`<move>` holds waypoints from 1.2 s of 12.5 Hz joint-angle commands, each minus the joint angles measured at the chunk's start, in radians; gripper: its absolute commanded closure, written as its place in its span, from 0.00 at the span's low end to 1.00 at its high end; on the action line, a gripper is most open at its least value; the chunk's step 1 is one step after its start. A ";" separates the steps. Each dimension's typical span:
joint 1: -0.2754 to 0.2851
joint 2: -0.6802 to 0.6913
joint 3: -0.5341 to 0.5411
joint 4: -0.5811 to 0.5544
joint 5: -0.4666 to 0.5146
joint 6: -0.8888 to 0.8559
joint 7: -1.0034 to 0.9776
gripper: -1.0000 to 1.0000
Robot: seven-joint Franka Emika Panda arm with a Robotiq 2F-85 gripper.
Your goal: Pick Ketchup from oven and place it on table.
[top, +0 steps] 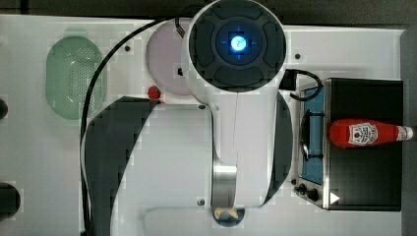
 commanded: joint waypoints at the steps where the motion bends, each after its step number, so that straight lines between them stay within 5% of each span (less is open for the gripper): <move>1: -0.019 -0.323 -0.051 -0.182 -0.021 -0.157 0.032 0.20; 3: -0.020 -0.322 -0.052 -0.183 -0.021 -0.156 0.032 0.00; 8: -0.067 -0.292 -0.117 -0.183 -0.023 -0.109 0.032 0.00; 15: -0.119 -0.104 -0.361 -0.177 -0.023 0.132 0.031 0.00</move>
